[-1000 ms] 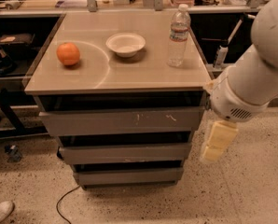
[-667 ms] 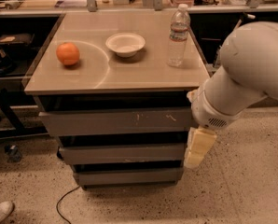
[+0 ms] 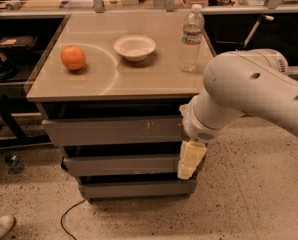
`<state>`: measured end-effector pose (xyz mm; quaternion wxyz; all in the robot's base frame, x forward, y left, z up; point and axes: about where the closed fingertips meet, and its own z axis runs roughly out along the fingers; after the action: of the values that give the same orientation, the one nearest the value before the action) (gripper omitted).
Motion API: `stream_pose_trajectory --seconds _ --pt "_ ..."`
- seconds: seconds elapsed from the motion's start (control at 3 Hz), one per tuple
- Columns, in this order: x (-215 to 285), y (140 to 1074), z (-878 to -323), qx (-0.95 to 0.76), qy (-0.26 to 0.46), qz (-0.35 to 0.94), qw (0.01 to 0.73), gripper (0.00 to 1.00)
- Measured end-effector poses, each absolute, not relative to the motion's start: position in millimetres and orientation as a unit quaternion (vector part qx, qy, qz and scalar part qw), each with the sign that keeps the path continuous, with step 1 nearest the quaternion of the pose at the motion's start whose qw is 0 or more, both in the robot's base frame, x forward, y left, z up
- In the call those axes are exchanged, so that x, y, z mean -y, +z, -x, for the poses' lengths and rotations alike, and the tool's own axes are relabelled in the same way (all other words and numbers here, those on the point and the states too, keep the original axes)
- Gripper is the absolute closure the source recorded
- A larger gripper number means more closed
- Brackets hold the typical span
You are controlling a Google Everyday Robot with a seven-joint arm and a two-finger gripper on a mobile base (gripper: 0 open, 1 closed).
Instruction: Open top drawer
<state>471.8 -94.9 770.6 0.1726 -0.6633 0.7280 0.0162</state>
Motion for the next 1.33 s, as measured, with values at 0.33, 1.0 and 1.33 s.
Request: stream_pose_trajectory --seconds 0.33,1.0,1.33 --pt "74 746 -480 -0.713 0.021 0.679 0.172 0.0" --pt "62 722 -489 -0.715 0.014 0.673 0.187 0.0" --pt "55 702 -516 -0.728 0.006 0.655 0.202 0.0"
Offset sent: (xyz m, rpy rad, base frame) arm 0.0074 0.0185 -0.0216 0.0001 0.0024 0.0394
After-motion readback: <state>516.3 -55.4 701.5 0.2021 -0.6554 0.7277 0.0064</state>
